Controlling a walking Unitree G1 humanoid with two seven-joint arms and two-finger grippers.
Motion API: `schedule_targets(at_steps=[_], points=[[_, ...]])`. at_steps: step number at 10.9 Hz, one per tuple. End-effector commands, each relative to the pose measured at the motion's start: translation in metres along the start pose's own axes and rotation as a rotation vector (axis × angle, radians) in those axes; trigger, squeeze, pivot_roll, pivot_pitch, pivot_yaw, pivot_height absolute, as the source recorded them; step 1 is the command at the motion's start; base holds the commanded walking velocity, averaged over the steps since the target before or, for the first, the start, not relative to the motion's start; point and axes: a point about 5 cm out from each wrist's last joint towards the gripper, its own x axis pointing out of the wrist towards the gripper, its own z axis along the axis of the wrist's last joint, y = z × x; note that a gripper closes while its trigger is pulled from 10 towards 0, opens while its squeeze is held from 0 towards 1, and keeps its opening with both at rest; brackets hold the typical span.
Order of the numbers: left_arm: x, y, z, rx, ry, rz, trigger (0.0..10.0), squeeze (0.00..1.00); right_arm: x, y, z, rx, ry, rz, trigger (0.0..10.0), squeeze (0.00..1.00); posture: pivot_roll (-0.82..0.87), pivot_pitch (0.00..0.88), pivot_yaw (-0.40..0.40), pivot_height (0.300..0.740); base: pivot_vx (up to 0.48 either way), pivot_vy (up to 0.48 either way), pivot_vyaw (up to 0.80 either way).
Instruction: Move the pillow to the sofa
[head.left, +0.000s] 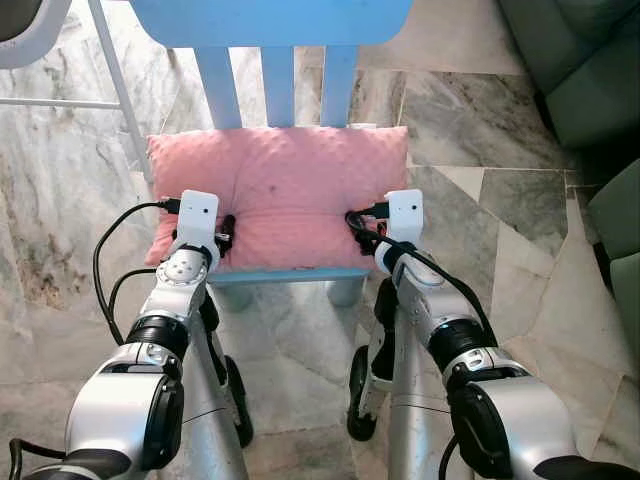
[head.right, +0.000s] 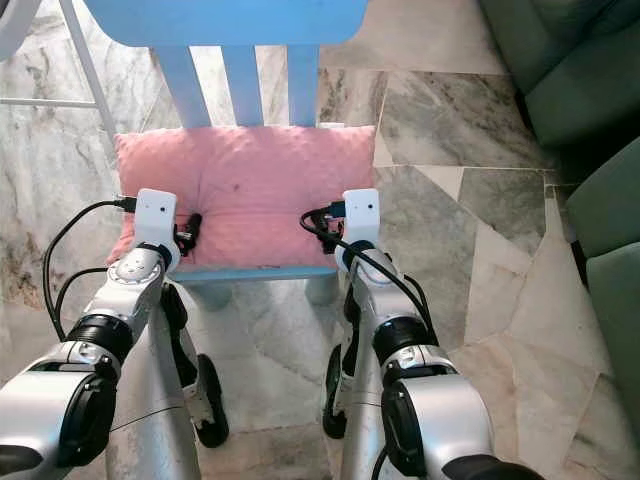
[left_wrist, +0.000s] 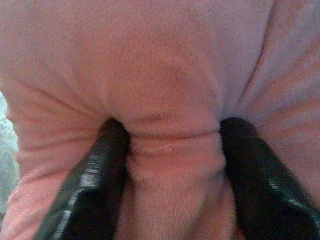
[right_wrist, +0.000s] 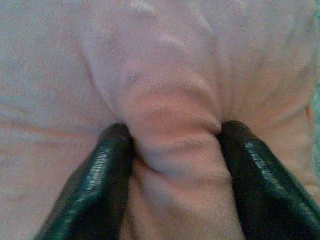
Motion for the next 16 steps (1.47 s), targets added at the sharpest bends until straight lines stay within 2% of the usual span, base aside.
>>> schedule_targets(at_steps=[1,6,9,11,14,16], points=[[-0.017,-0.019,-0.060,0.002,0.243,-0.080,0.0,0.00,-0.007,-0.002,-0.024,0.028,0.092,-0.012,0.0,0.00,0.02,0.451,-0.070,0.477,0.000,0.000,0.00],[-0.016,-0.021,-0.059,-0.029,0.244,-0.079,0.0,0.00,-0.008,-0.004,-0.029,0.027,0.109,-0.014,0.0,0.00,0.02,0.445,-0.073,0.477,0.000,0.000,0.00],[-0.010,-0.022,-0.045,-0.043,0.205,-0.084,0.0,0.00,-0.007,-0.009,-0.027,0.009,0.117,-0.014,0.0,0.00,0.02,0.405,-0.087,0.477,0.000,0.000,0.00],[-0.008,-0.017,-0.038,-0.035,0.166,-0.059,0.0,0.00,-0.002,-0.012,-0.011,0.088,0.048,-0.067,0.0,0.00,0.02,0.349,-0.089,0.477,0.000,0.000,0.00],[-0.004,0.001,-0.018,0.000,0.054,0.000,0.0,0.00,0.000,-0.013,-0.003,0.063,0.017,-0.049,0.0,0.00,0.02,0.248,-0.091,0.477,0.000,0.000,0.00],[-0.012,0.022,-0.012,0.044,-0.097,0.083,0.0,0.00,-0.007,-0.026,-0.006,0.044,-0.023,-0.075,0.0,0.00,0.02,0.148,-0.079,0.477,0.000,0.000,0.00]])
